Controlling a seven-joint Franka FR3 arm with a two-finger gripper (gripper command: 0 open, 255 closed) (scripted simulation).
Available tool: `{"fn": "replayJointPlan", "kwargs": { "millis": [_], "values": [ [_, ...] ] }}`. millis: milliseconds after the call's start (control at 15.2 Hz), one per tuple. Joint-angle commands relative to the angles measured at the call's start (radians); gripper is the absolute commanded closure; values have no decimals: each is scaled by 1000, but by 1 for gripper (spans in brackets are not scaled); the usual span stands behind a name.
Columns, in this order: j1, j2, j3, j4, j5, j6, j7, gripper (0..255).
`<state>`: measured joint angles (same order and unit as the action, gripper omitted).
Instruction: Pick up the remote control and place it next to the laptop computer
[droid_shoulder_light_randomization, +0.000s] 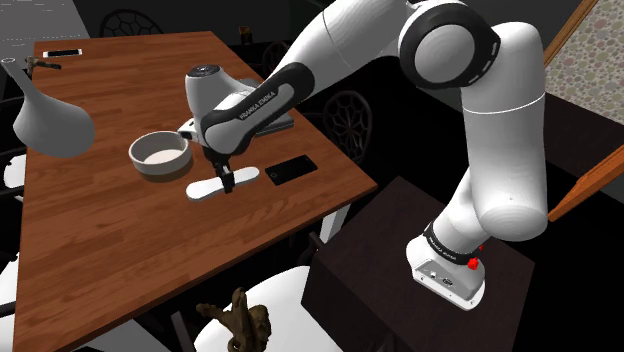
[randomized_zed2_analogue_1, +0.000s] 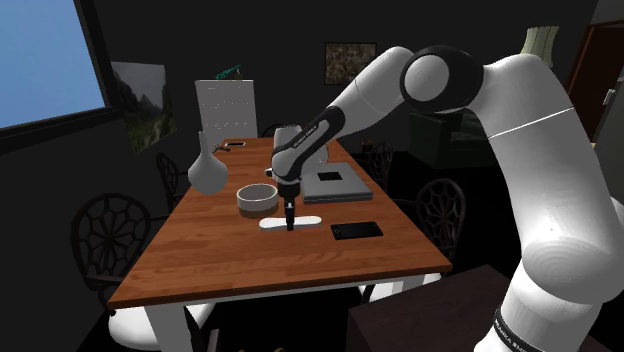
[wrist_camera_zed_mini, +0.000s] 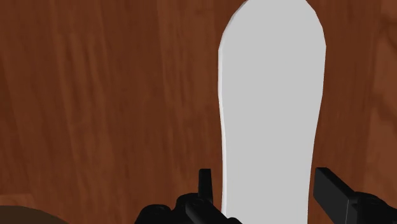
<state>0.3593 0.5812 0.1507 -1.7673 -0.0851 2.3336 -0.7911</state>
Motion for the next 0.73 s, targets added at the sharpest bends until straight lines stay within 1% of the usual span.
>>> {"fn": "replayJointPlan", "kwargs": {
  "millis": [0,660],
  "values": [
    [-2,-15,2,5,3,-19,-2,255],
    [-8,-94,11,25,17,-119,-9,255]
  ]
}}
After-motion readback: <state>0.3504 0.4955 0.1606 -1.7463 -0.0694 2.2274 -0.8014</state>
